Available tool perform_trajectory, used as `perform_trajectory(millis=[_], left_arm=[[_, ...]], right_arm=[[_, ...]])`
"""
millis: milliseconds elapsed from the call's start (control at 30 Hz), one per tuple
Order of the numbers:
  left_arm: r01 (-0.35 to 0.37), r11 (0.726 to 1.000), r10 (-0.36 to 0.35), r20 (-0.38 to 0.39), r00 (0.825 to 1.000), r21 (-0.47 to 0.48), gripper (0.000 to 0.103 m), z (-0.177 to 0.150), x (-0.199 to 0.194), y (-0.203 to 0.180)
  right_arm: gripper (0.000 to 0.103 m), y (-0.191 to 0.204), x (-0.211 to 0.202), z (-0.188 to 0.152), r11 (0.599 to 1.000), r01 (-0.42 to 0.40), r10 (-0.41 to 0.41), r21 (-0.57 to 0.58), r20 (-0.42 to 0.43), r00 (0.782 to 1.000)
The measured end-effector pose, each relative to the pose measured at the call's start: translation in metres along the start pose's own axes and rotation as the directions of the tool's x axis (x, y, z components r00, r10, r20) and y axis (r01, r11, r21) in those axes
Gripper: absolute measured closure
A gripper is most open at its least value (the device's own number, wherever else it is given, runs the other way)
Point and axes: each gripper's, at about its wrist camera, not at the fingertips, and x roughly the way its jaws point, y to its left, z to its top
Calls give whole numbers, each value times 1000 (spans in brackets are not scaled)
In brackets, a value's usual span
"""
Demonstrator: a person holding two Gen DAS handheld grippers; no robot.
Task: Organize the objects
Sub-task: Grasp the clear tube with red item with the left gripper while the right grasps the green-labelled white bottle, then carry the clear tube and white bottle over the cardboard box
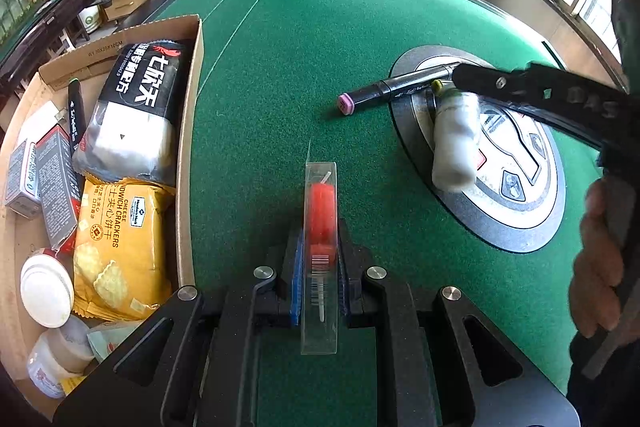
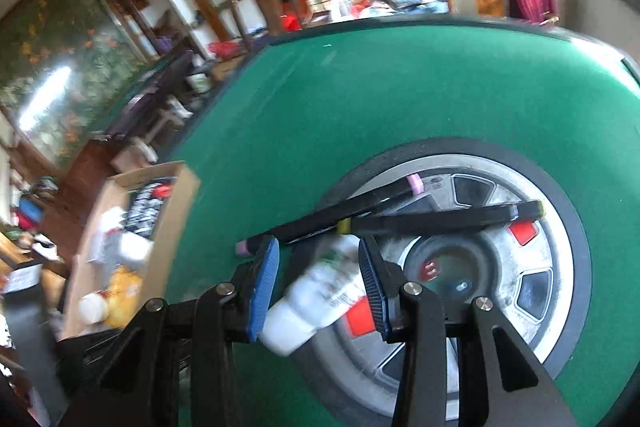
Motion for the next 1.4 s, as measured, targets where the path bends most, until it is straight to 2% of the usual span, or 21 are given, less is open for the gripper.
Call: perform_trajectory(millis=[67,133,233,433,467,500,633,833,967,1133,1400], left_arm=[[3,1000,-3,-1,1000,-3,90,0,0,1],[-6,1000,6,1,1000,3,90,0,0,-1],[-10,1000,10,3,1000,6,90,-1,0,-2],[-8,1000,8,3,1000,4,90,-2,0,-1],[-9,1000,9,3,1000,5,90,-2,0,-1],[-11,1000,11,4,1000,6,90,-2,0,-1],[-10,1000,10,5,1000,8,90,-3,-1,-1],[10,1000,-10,9,1000,17,90,-3,-2,-3],[17,1000,-18,33,999,22,90,-3,-8,-4],[-6,1000,3,96,995,26,90,-2,-22,-2],[-31,999,29,195,980,8,90,-1,-46,4]], right_arm=[[61,-4,0,-5,999,-12,12,43,-10,1000],[61,-2,-1,-10,999,15,-15,44,-11,1000],[61,3,1,-15,999,-6,7,42,-26,1000],[61,16,19,-15,999,46,-47,-10,-55,997],[66,16,23,-16,998,66,-68,-20,-66,996],[69,18,24,-16,996,80,-82,-30,-61,995],[69,19,20,-22,996,87,-88,-27,-56,994],[69,18,-1,-44,998,58,-58,-11,-19,998],[69,26,-14,-56,999,40,-39,-18,4,999],[69,43,-25,-57,998,26,-24,-65,41,999],[69,59,-31,-57,995,0,7,-104,68,998]])
